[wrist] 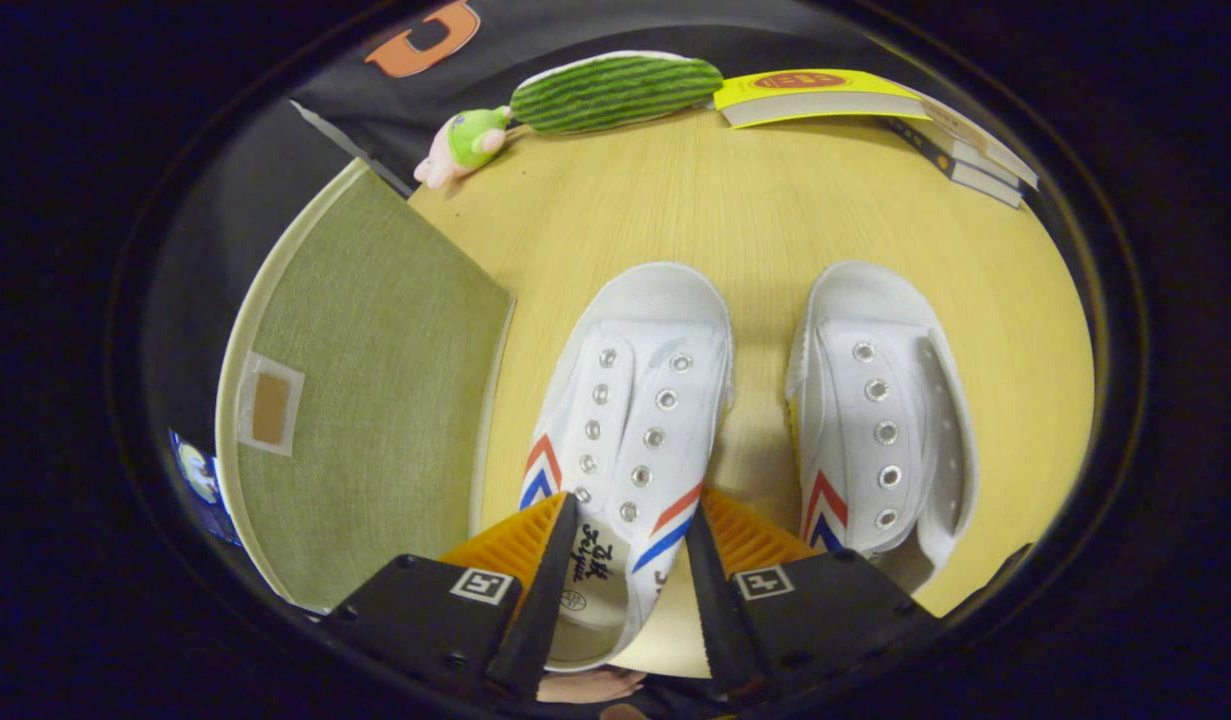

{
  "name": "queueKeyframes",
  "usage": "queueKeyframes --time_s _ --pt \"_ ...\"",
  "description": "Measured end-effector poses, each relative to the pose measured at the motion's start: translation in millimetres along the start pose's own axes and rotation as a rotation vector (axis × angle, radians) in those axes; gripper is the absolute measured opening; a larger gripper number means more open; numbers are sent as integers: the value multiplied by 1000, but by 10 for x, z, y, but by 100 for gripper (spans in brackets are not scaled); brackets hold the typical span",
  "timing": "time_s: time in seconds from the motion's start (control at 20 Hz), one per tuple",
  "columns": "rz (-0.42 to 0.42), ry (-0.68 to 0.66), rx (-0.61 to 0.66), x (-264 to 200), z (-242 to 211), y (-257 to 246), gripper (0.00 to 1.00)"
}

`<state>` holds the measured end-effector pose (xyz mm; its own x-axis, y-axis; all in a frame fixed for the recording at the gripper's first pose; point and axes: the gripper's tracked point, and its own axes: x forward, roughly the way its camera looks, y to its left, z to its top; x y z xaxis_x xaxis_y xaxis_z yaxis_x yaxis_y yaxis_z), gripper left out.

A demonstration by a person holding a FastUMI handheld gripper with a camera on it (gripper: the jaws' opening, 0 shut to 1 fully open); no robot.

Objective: Open the storage box then place both shoes into the box .Put the left shoe in first, then the right shoe, with the right side of both shoes facing outward in a uniform manner.

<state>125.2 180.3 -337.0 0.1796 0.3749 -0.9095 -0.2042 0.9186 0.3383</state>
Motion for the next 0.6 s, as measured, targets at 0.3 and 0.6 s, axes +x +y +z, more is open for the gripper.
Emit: queueKeyframes --time_s 0.3,0.6 --pt "-10 -4 67 -48 -13 -37 23" --pt "106 -29 279 -142 19 43 6"
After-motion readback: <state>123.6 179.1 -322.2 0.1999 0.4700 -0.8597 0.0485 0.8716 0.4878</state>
